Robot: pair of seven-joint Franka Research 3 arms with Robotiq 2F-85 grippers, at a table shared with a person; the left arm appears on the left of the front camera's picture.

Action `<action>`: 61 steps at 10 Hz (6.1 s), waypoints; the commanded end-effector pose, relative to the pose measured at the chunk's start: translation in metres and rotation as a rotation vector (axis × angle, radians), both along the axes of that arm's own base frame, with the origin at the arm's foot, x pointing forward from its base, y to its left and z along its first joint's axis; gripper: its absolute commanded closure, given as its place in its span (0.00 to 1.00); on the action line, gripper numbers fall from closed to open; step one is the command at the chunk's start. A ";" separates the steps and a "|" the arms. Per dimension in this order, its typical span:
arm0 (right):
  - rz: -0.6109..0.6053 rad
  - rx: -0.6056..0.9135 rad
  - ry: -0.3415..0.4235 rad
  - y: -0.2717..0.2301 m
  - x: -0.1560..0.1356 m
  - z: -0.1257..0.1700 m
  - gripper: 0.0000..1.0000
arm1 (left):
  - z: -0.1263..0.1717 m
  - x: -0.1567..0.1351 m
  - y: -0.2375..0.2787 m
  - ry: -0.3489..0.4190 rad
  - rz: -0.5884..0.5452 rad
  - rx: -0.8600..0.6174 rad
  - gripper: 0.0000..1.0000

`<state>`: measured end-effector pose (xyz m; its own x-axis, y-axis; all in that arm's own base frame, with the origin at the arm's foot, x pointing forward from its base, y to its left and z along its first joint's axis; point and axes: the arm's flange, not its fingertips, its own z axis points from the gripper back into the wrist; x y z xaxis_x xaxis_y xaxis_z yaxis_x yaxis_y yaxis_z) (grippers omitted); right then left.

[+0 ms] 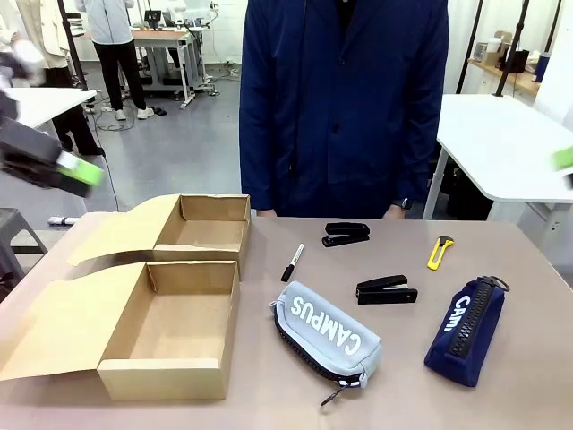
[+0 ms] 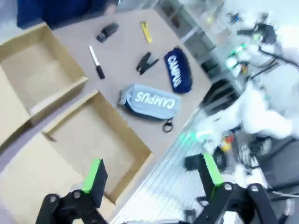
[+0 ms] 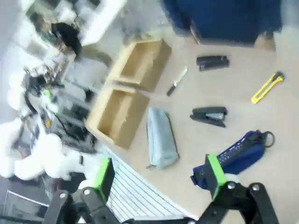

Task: Place items inside the box.
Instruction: Pick up a Pencil pouch or Stapler and place it inside the Mailer Box closest to the robot.

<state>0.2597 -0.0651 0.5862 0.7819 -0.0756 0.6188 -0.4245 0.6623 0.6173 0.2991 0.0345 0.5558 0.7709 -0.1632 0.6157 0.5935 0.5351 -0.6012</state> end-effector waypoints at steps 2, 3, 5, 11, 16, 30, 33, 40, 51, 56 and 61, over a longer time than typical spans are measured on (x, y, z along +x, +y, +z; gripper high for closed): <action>-0.212 0.342 -0.078 -0.109 -0.037 -0.063 0.00 | -0.052 0.021 0.136 0.121 0.233 -0.480 0.00; -0.267 0.398 -0.041 -0.140 -0.044 -0.087 0.00 | -0.079 0.014 0.165 0.145 0.336 -0.624 0.00; -0.349 0.472 0.025 -0.168 -0.048 -0.130 0.00 | -0.129 0.003 0.190 0.188 0.467 -0.878 0.00; -0.364 0.450 0.019 -0.196 -0.055 -0.103 0.00 | -0.140 -0.011 0.211 0.242 0.538 -0.867 0.00; -0.335 0.367 0.065 -0.177 -0.049 -0.100 0.00 | -0.140 -0.011 0.211 0.242 0.538 -0.867 0.00; -0.372 0.450 0.166 -0.206 -0.068 -0.150 0.00 | -0.140 -0.011 0.211 0.242 0.538 -0.867 0.00; -0.335 0.404 0.179 -0.193 -0.057 -0.146 0.00 | -0.140 -0.011 0.211 0.242 0.538 -0.867 0.00; -0.189 -0.057 0.360 0.003 0.042 -0.109 0.00 | -0.140 -0.011 0.211 0.242 0.538 -0.867 0.00; -0.308 -0.552 0.254 0.216 0.122 -0.166 0.00 | -0.140 -0.011 0.211 0.242 0.538 -0.867 0.00; -0.181 -0.717 0.274 0.222 0.131 -0.184 0.00 | -0.140 -0.011 0.211 0.242 0.538 -0.867 0.00; 0.687 -1.029 0.016 0.209 0.190 -0.197 0.00 | -0.140 -0.011 0.211 0.242 0.538 -0.867 0.00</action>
